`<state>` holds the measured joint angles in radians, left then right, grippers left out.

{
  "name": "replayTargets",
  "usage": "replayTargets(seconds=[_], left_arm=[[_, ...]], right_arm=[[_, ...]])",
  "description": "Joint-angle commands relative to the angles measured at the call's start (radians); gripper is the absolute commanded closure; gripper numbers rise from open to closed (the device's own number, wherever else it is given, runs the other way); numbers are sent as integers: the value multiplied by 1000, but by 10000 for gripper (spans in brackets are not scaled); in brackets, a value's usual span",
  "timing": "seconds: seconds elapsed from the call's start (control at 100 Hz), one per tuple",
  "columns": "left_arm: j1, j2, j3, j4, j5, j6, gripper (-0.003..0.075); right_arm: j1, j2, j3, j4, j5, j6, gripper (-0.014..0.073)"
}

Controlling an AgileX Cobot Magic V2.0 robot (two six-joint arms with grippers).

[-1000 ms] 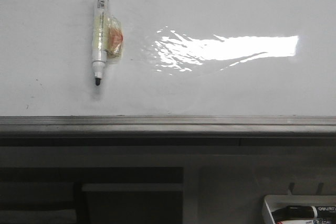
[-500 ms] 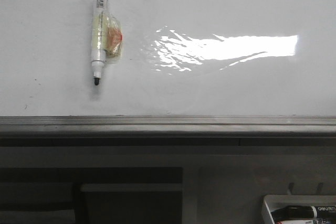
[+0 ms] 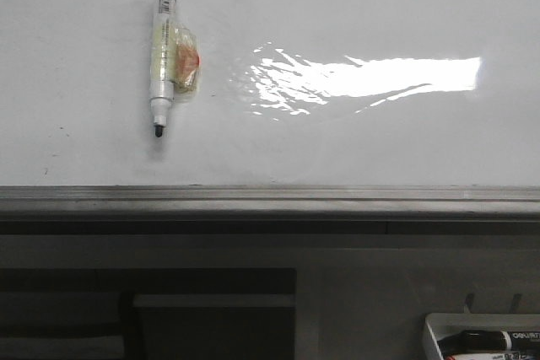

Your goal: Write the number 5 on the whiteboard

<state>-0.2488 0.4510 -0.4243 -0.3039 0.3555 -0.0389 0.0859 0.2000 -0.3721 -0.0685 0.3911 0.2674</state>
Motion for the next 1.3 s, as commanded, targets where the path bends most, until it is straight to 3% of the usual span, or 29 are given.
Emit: replayTargets(seconds=[0.0, 0.08, 0.2, 0.51, 0.82, 1.03, 1.29], left_arm=[[4, 113, -87, -2, -9, -1, 394], [-9, 194, -140, -39, 52, 52, 314], [-75, 302, -223, -163, 121, 217, 318], [-288, 548, -335, -270, 18, 233, 323], [-377, 716, -349, -288, -81, 233, 326], [-377, 788, -351, -290, -146, 233, 432], [-377, 829, -351, -290, -190, 233, 708]], right_arm=[[-6, 59, -74, -1, -34, -25, 466], [5, 84, -91, -1, -32, -25, 319], [44, 109, -92, 1, -25, -25, 209], [151, 169, -92, 1, -64, -25, 207], [166, 197, -92, 1, -74, -25, 207], [166, 199, -92, 1, -74, -25, 207], [166, 199, -92, 1, -74, -25, 207]])
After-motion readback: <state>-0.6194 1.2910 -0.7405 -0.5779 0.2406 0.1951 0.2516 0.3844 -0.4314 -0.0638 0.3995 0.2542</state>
